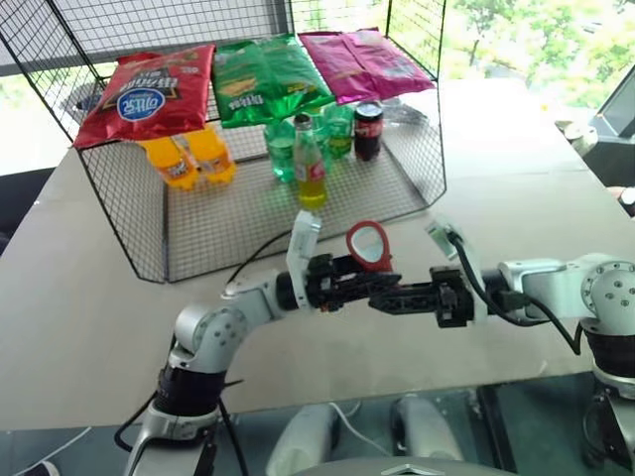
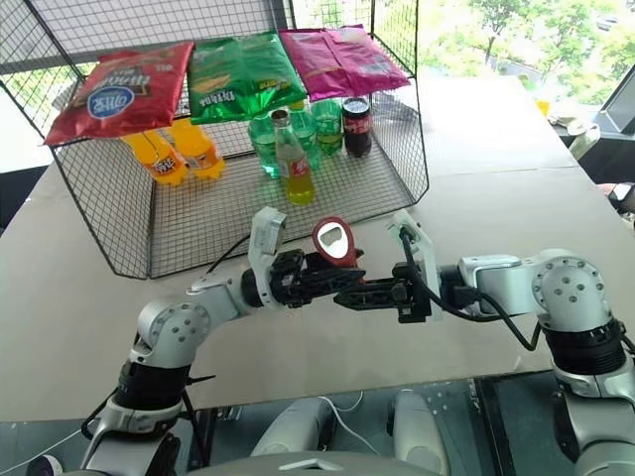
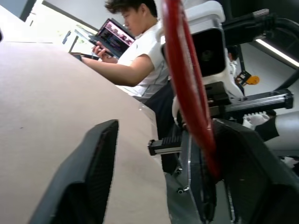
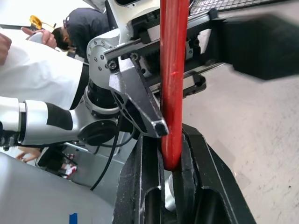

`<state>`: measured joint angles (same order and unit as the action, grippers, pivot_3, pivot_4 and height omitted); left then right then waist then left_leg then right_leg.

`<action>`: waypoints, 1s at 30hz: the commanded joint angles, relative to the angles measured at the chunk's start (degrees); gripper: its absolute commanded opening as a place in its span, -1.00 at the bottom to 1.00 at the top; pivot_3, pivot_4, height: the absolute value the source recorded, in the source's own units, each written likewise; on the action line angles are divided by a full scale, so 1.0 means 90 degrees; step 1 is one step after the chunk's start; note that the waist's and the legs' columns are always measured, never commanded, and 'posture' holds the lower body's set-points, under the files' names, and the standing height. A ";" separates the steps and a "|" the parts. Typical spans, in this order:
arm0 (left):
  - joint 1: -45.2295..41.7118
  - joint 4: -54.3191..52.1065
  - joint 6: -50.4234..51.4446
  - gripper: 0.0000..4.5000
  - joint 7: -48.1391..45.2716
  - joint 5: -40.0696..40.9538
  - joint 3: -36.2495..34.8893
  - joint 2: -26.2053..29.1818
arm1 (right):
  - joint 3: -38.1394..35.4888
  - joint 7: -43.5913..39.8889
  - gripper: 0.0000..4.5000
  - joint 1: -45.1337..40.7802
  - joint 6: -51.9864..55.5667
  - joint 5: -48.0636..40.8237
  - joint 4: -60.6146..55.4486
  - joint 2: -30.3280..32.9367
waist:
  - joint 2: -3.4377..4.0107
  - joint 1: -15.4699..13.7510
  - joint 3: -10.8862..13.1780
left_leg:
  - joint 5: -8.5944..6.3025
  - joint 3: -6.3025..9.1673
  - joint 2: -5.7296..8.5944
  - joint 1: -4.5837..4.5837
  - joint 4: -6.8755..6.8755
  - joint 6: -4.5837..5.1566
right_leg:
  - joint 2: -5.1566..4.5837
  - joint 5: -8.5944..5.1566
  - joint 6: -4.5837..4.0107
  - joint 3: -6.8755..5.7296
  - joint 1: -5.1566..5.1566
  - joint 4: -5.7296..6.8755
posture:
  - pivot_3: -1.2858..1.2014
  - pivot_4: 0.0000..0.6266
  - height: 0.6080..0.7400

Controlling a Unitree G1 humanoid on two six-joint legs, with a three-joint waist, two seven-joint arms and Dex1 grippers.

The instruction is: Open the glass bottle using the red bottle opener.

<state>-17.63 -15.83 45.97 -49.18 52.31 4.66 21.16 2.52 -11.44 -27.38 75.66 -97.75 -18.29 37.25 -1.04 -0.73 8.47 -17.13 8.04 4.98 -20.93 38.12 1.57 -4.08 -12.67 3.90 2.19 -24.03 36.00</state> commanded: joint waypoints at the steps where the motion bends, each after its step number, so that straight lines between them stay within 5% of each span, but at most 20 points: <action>1: 0.0293 -0.0201 0.0035 0.48 -0.0086 -0.0149 0.0112 0.0198 | -0.0549 -0.0063 -1.00 0.0147 -0.0625 -0.0210 -0.0279 0.0128 | 0.0000 0.0001 0.0000 | 0.0000 0.0000 0.0000 0.0000 0.0000 0.0000 | 0.0000 0.0000 0.0000 -0.0001 0.0000 0.0000 | 0.03 -0.52 1.00; 10: 0.1144 -0.0956 -0.0422 0.48 0.0445 -0.0131 -0.0519 0.0265 | -0.1455 -0.0566 -1.00 0.1577 -0.1728 0.2189 -0.0011 0.0622 | 0.0004 -0.0017 0.0001 | -0.0004 -0.0006 0.0000 -0.0001 0.0006 0.0007 | 0.0002 0.0003 0.0005 0.0005 0.0003 -0.0002 | 0.03 -0.52 1.00; 16: 0.1028 -0.0519 -0.3139 0.48 0.1872 -0.2659 -0.0646 -0.0472 | -0.1643 -0.0791 -1.00 0.1828 -0.3147 0.4136 0.0057 0.0464 | 0.0007 -0.0020 0.0000 | -0.0004 -0.0023 -0.0001 0.0012 0.0013 0.0007 | 0.0002 0.0016 0.0017 0.0023 0.0015 -0.0004 | 0.03 -0.52 1.00; 21: 0.0460 0.0792 -0.4913 0.48 0.3396 -0.4849 -0.0557 -0.0741 | -0.0885 -0.0594 -1.00 0.1359 -0.4648 0.6206 -0.0355 -0.0072 | 0.0008 -0.0018 -0.0002 | -0.0003 -0.0033 -0.0005 0.0016 0.0014 0.0005 | 0.0007 0.0030 0.0019 0.0031 0.0016 -0.0007 | 0.03 -0.52 1.00; 30: -0.0660 0.2958 -0.6034 0.48 0.4675 -0.5753 -0.0733 -0.1113 | -0.0123 -0.0420 -1.00 0.1242 -0.5215 0.7663 -0.0882 -0.0926 | 0.0008 -0.0031 -0.0002 | -0.0003 -0.0021 0.0010 -0.0013 0.0020 0.0007 | 0.0008 0.0030 0.0019 0.0020 -0.0005 -0.0013 | 0.03 -0.52 1.00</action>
<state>-21.71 9.77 -5.65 -8.07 0.63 -1.15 11.66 1.94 -15.59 -15.94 30.50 -30.51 -22.88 29.24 -0.97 -1.01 8.46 -17.16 7.85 5.11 -21.06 38.31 1.64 -4.01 -12.40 4.07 2.37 -24.08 35.89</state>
